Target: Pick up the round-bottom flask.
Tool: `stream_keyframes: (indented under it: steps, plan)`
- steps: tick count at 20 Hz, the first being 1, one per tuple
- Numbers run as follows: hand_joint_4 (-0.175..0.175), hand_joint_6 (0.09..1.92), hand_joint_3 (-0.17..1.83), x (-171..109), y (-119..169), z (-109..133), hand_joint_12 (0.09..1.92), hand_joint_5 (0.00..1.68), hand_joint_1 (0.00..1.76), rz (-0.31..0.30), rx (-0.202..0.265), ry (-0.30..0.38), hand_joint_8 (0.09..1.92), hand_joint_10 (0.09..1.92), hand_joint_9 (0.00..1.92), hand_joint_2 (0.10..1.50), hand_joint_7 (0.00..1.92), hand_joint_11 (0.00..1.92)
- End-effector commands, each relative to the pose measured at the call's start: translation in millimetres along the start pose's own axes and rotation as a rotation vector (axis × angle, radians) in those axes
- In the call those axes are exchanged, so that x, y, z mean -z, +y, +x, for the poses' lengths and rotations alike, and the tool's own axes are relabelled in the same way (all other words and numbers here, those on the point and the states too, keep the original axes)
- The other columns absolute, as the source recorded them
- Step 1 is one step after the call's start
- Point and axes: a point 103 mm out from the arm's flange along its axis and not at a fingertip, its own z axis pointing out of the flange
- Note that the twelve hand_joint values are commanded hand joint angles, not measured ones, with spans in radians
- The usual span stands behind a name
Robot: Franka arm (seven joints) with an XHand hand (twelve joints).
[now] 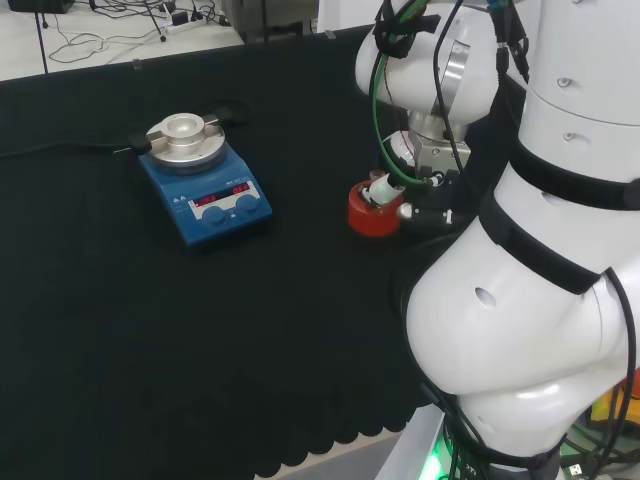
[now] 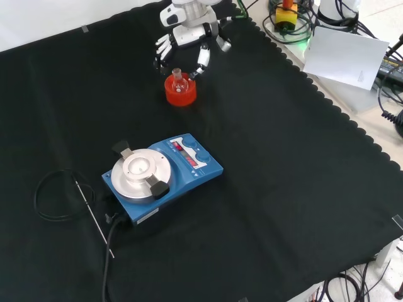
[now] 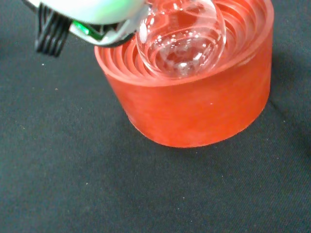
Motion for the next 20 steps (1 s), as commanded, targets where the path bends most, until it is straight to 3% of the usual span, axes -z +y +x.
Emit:
stream_keyframes:
  steps: [1, 5, 20]
  plan:
    - [-0.064, 0.73, 0.67, -1.7, -0.1, 1.9, 1.39, 0.68, 0.93, -0.007, 0.001, -0.006, 0.72, 0.68, 0.56, 0.58, 0.39, 0.22]
    - [-0.062, 0.75, 0.67, 0.8, 5.5, -0.8, 1.39, 0.73, 0.94, -0.003, 0.025, -0.018, 0.73, 0.68, 0.58, 0.59, 0.41, 0.24]
    - [-0.062, 0.76, 0.66, 1.8, 13.5, -6.6, 1.37, 0.86, 0.97, -0.032, 0.011, -0.047, 0.73, 0.66, 0.63, 0.63, 0.46, 0.3]
